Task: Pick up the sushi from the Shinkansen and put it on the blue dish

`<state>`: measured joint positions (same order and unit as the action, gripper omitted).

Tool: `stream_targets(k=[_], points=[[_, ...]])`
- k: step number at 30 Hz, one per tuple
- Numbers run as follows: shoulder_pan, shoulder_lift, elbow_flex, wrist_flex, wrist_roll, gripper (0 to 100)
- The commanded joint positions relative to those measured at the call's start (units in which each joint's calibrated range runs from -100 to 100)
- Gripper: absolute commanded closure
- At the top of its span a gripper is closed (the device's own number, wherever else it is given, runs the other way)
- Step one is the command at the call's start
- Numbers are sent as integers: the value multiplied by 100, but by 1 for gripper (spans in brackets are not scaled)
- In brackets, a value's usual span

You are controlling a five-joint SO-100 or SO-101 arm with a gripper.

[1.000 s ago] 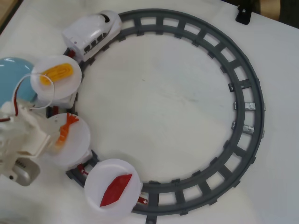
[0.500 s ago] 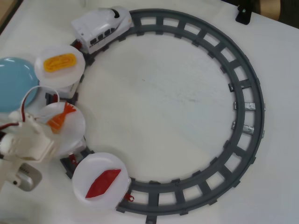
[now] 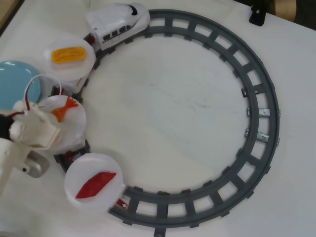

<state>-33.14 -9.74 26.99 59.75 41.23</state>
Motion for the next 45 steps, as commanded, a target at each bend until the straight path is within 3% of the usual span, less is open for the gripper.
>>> stream_targets(k=[1,3,15,27,34,40,45], points=[[-57,0,-418,0,-127,93],[-57,-9,-607,-34,-216,98],[-436,-266,-2483,8,-1027,97],[-2003,-2033,-1392,314,-2627,97],[-2592,-3144,376,-1062,-3511,97],[-2857,-3020,1205,-2140,-3553,97],[-2962,-1867,673,-2285,-3537,97]])
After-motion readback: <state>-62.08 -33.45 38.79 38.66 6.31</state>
